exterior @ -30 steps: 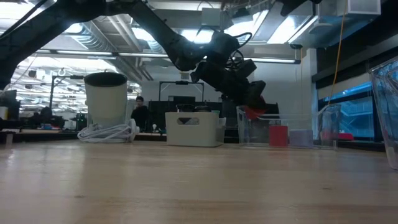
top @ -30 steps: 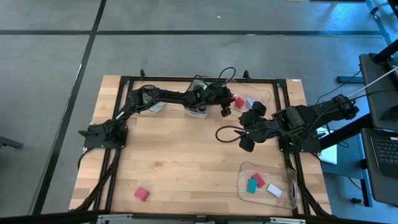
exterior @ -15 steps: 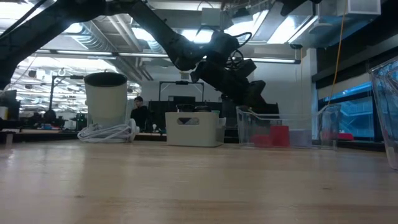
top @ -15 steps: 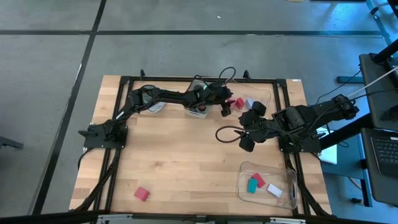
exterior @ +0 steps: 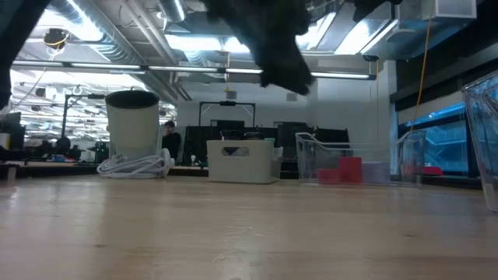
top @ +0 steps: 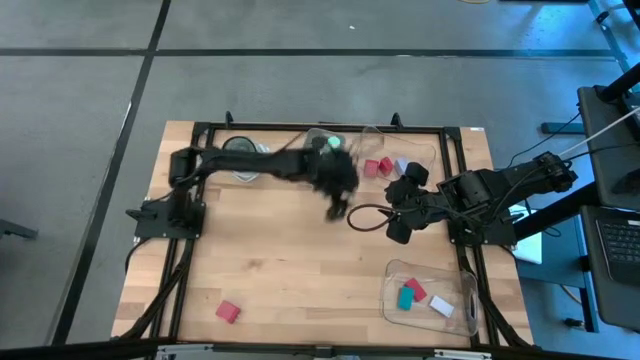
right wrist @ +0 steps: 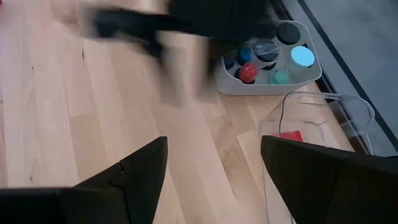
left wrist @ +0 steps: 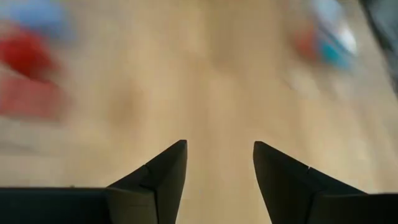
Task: Pick & Place Office items
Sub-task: Put the red charger adapter into the top transparent bin
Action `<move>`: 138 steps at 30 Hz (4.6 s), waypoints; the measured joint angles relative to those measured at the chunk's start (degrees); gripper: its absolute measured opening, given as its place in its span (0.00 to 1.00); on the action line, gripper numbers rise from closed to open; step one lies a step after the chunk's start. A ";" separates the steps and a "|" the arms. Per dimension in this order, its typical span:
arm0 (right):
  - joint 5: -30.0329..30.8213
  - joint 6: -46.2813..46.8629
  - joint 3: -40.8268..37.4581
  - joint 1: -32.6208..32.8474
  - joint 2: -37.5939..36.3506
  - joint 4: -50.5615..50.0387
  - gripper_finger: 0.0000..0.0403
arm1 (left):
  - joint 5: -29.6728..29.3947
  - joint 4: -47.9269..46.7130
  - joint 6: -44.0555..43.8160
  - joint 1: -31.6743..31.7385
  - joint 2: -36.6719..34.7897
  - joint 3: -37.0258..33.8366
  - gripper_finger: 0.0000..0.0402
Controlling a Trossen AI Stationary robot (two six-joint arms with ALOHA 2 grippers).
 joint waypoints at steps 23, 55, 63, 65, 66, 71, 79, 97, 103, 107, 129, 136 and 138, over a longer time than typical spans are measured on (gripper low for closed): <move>0.17 7.50 0.00 0.00 0.00 0.72 0.65 | -10.63 -40.71 -39.79 -46.88 -3.76 -0.02 0.65; 0.61 27.13 0.00 0.00 0.00 1.11 0.65 | -21.74 -20.77 -58.26 -68.90 -9.34 -22.76 0.73; 0.61 29.02 0.00 0.00 0.00 1.29 0.65 | -20.04 -13.89 -54.45 -69.76 -12.08 -33.31 0.73; 0.61 29.00 0.00 0.00 0.00 1.66 0.65 | -19.35 -13.16 -53.55 -69.76 -11.90 -35.03 0.73; 0.61 29.01 0.00 0.00 0.00 1.68 0.65 | -19.27 -13.16 -52.99 -69.76 -11.75 -35.67 0.73; 0.61 28.98 0.00 -0.30 0.00 1.75 0.65 | -18.99 -10.07 -49.00 -69.55 -11.44 -37.45 0.73; 0.61 28.55 0.00 -1.56 0.00 1.75 0.65 | -20.49 -8.49 -47.25 -69.10 -11.44 -37.46 0.73; 0.61 28.50 0.00 -1.62 0.00 1.75 0.65 | -19.96 -4.07 -51.64 -69.15 -11.46 -37.41 0.51; -0.87 27.76 0.00 -1.26 0.00 2.68 0.65 | -27.28 -6.81 -52.85 -68.27 -15.09 -35.24 0.51; -3.88 18.21 0.00 0.70 0.00 8.00 0.65 | -35.65 -7.37 -52.86 -66.10 -20.80 -34.25 0.51; -4.83 -52.54 0.02 9.07 15.39 34.97 0.65 | -20.55 17.37 -25.30 -31.34 -33.89 -34.07 0.51; -1.95 -53.54 0.02 8.97 16.94 35.56 0.65 | -11.03 19.67 -18.24 -26.04 -32.82 -34.07 0.51; -0.72 -52.38 0.02 8.84 16.84 35.56 0.65 | -8.68 21.52 -16.77 -25.13 -31.77 -34.03 0.51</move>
